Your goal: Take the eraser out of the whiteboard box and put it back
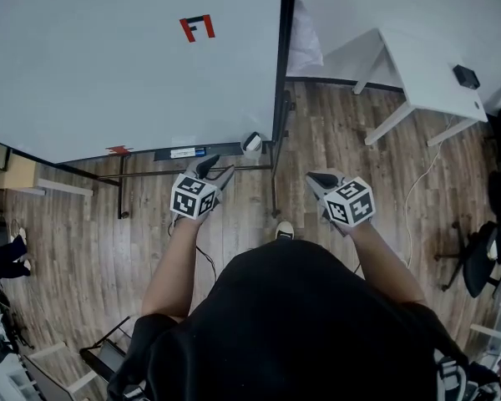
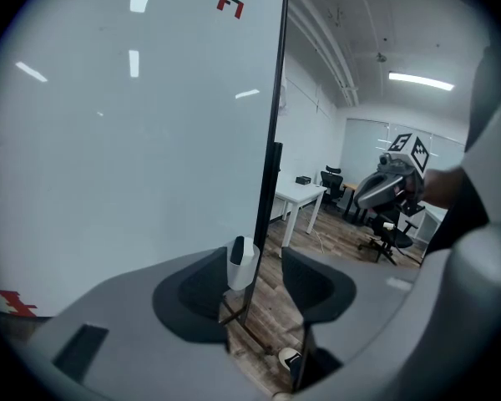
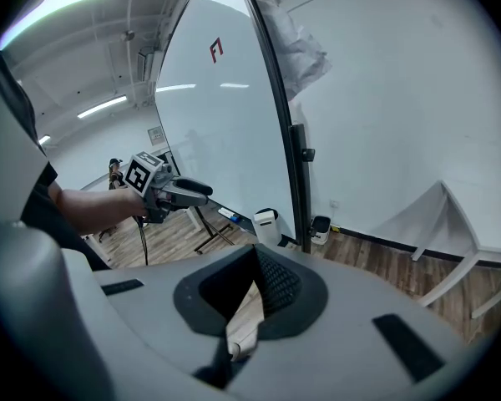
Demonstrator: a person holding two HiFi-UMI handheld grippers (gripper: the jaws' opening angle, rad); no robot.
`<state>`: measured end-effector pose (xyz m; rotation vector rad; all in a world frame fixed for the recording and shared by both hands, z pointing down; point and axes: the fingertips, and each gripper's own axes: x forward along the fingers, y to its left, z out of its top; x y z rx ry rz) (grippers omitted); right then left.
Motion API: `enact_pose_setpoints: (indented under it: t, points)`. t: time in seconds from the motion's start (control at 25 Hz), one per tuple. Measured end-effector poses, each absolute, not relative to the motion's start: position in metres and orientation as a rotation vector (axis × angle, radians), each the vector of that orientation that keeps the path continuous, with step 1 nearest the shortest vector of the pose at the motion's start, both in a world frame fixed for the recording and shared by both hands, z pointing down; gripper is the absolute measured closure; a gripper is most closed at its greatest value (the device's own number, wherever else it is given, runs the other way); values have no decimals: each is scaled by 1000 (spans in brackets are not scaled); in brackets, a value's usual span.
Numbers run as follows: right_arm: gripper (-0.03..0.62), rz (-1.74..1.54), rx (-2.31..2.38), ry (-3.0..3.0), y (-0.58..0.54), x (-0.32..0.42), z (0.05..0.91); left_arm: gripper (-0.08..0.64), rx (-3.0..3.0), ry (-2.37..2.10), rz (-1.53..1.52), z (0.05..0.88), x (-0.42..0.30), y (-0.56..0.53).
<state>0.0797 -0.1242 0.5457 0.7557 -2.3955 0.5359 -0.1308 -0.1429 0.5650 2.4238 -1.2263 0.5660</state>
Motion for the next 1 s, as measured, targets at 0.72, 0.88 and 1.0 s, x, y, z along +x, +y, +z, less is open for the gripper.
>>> enact_pose_setpoints:
  t: [0.72, 0.88, 1.0]
  points:
    - [595, 496, 835, -2428, -90, 69, 522, 376, 2522, -1294, 481, 528, -151, -85]
    - [595, 486, 862, -2442, -84, 65, 515, 381, 2527, -1283, 486, 529, -152, -72]
    - [595, 476, 876, -2451, -79, 62, 510, 387, 2527, -1278, 486, 530, -153, -63]
